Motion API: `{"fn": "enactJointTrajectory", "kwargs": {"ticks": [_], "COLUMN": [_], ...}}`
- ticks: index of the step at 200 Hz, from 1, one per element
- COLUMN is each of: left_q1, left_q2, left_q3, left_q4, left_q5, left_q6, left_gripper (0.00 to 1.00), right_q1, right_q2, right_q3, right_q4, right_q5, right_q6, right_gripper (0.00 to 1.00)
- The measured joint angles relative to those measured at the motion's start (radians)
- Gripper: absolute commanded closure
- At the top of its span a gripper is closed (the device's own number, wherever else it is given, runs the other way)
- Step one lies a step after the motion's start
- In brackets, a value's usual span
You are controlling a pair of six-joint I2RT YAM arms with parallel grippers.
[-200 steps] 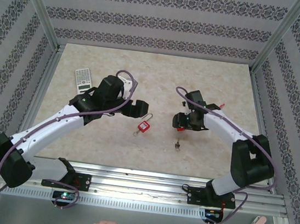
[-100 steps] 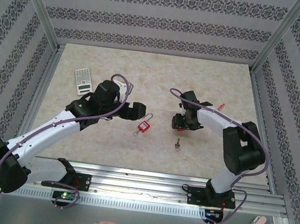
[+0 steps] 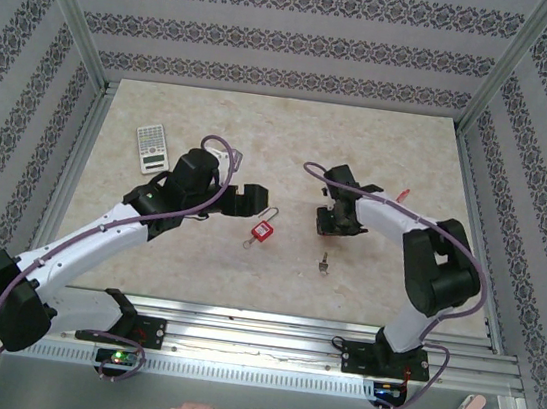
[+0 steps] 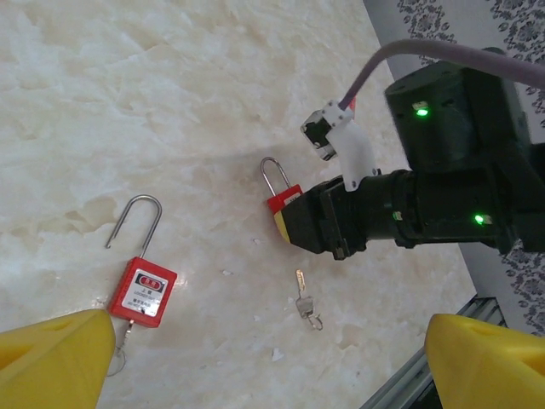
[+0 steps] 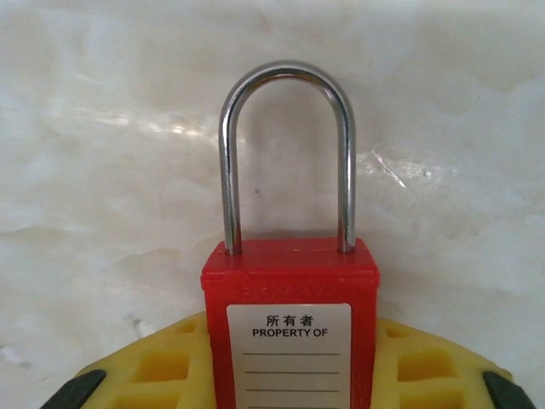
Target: Unlock with the key
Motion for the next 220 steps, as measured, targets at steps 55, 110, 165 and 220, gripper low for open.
{"fn": "enactJointTrajectory", "kwargs": {"ticks": [55,110,165,220], "left_q1": [-0.002,-0.048,-0.087,-0.105], "left_q2": [0.036,0.097,0.170,0.229], "left_q3": [-0.042,-0.060,-0.072,-0.069], "left_q4": [0.165,0.309,0.384,0.435], "left_q5": [0.039,0.043,0.011,-0.012], "left_q6": [-0.142,-0.269,-0.351,-0.402], "left_gripper": [0.12,0.27,0.35,0.50], "right_q1": [0.053,0.148,0.229,0.280], "right_q2": [-0.388,-0.504,-0.504,-0.494], "right_q3": [-0.082,-0.114,-0.120,-0.120], "right_q4": [0.062,0.109,0.135,0.151], "right_q5": [-0.044,-0.103,-0.146,-0.183], "right_q6": [-0.062,-0.114,-0.123,-0.123], "right_gripper": [0.90,0.91,0.91,0.91]}}
